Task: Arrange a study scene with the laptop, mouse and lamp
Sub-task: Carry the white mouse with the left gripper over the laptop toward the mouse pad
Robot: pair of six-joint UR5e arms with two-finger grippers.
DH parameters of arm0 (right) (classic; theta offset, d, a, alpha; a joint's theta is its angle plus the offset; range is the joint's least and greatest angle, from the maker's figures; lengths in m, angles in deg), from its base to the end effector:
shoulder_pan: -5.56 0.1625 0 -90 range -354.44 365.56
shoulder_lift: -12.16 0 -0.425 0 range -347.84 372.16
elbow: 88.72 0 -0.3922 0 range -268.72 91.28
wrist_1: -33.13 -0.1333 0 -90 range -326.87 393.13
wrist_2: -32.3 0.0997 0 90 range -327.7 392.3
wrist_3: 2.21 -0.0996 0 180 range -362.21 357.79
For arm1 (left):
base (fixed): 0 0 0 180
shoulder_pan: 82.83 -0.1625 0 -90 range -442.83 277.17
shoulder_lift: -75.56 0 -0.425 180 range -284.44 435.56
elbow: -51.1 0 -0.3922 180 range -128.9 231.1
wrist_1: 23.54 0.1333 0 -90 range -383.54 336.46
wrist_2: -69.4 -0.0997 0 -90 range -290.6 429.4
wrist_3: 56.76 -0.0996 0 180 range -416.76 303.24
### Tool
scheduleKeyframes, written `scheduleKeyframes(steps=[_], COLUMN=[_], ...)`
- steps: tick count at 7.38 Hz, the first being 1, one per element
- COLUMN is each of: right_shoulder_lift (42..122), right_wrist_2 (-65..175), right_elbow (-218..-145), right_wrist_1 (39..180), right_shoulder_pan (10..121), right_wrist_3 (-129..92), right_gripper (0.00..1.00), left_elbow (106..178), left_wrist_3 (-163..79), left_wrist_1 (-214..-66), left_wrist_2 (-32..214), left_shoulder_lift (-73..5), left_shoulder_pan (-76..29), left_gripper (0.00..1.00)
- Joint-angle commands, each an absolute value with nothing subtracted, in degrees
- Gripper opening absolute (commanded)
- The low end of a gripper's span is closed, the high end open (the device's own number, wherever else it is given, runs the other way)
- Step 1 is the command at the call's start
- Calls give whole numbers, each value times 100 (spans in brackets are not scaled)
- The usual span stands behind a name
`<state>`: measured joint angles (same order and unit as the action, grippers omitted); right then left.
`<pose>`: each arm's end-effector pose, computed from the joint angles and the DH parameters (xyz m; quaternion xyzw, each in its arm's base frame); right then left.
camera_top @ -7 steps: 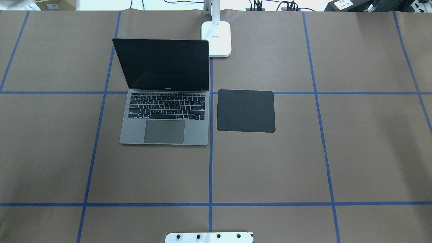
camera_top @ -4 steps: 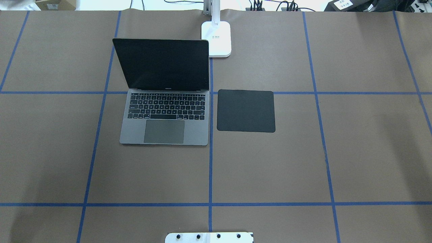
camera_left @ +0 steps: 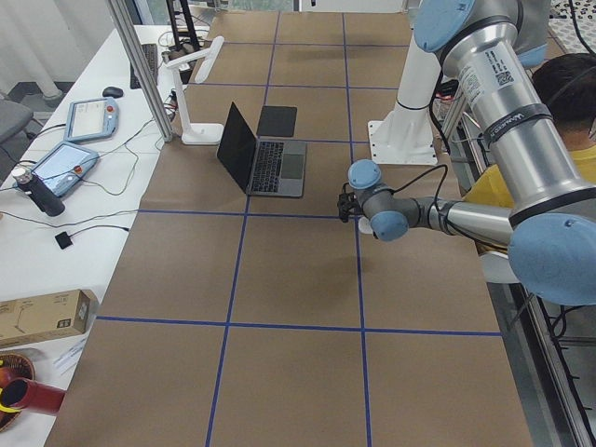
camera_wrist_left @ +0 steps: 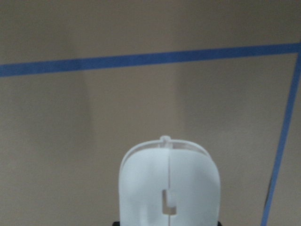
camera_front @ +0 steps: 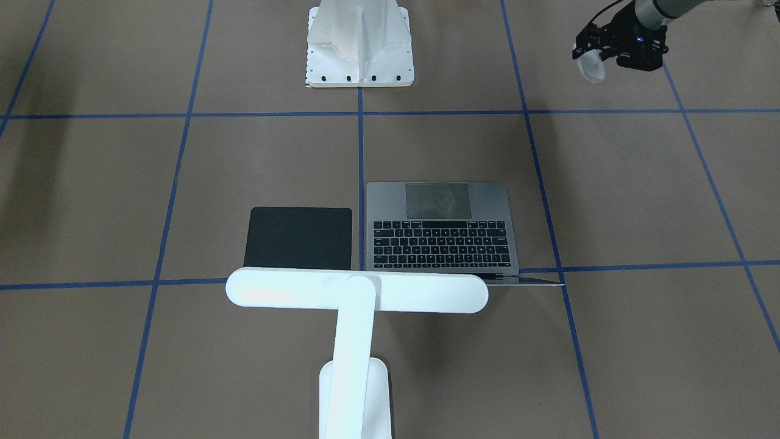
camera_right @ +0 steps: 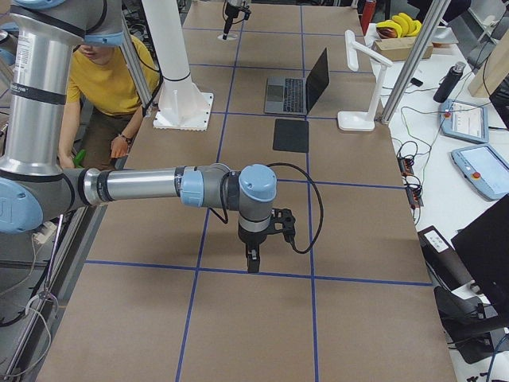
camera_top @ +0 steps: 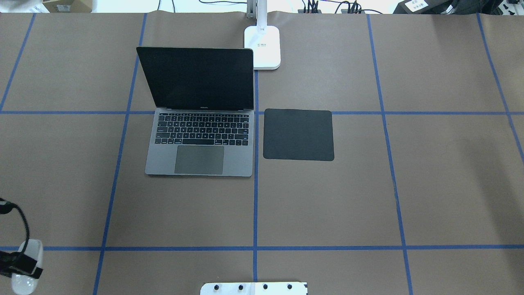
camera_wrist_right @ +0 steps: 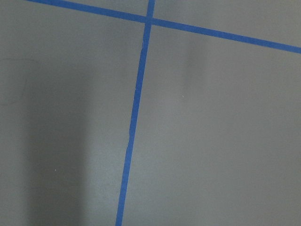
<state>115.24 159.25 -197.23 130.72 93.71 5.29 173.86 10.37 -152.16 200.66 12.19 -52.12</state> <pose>0.0608 -0.3931 0.6227 -0.0022 -0.3173 -0.0713 0.9456 0.2432 -0.2231 0.4835 -0.1303 0.4649 0.0746 0.8726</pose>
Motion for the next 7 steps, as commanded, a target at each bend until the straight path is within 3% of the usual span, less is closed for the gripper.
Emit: scheduleKeyframes(steps=[1, 3, 4, 7], right_shoulder_lift=[11517, 11517, 11508, 11481], right_wrist_2=[15930, 15930, 15930, 15930], right_elbow=[-19674, -19648, -19630, -19560], right_wrist_1=[13069, 13069, 13069, 13069], right_shoulder_pan=[9371, 9371, 9371, 9371], right_wrist_3=[526, 526, 517, 517], right_gripper=[100, 100, 100, 100], left_elbow=[17547, 17268, 16778, 14864], left_wrist_3=[1021, 978, 977, 942], left_wrist_1=[-13253, -10829, -10217, -10237], left_wrist_2=[20062, 20019, 20001, 19836], left_shoulder_lift=[-503, -2943, -4026, -5938], left_shoulder_pan=[-5032, -4935, -4917, -4855], left_gripper=[13, 13, 13, 13])
